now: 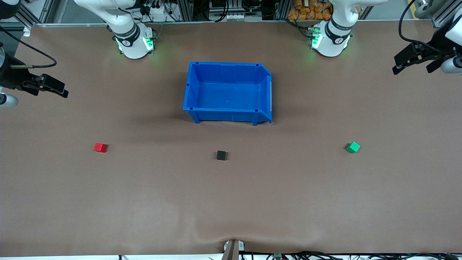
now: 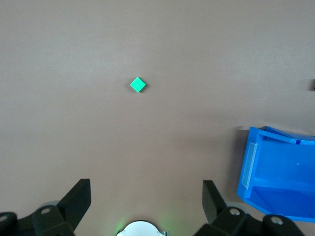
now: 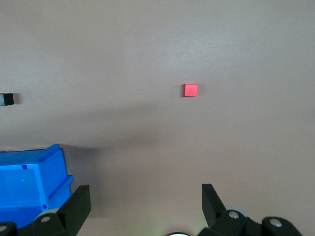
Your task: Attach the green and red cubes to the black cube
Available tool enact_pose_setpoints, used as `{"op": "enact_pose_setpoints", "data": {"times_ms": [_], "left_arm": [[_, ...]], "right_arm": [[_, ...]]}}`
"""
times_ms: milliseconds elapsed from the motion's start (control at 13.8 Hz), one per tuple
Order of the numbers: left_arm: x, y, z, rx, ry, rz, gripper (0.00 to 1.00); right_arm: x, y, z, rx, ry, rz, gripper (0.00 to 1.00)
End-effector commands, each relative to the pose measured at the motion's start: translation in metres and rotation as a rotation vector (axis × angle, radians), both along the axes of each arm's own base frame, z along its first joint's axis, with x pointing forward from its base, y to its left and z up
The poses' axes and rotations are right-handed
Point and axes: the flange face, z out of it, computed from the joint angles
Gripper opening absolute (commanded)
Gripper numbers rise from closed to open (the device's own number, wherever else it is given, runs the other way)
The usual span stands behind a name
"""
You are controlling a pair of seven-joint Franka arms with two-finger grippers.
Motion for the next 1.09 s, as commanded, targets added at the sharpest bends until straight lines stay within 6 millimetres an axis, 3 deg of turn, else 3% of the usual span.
{"op": "enact_pose_setpoints", "data": {"times_ms": [0, 725, 1014], "left_arm": [[0.0, 0.006, 0.007, -0.005, 0.008, -0.005, 1.0], [-0.003, 0.008, 0.002, 0.033, 0.044, 0.007, 1.0], [-0.004, 0.003, 0.0, 0.036, 0.056, -0.003, 1.0]], "right_arm": [[-0.005, -0.002, 0.007, 0.013, -0.015, -0.009, 1.0], [-0.006, 0.003, 0.006, 0.0, -0.005, -0.005, 1.0], [0.013, -0.007, -0.018, -0.006, 0.002, -0.02, 1.0]]}}
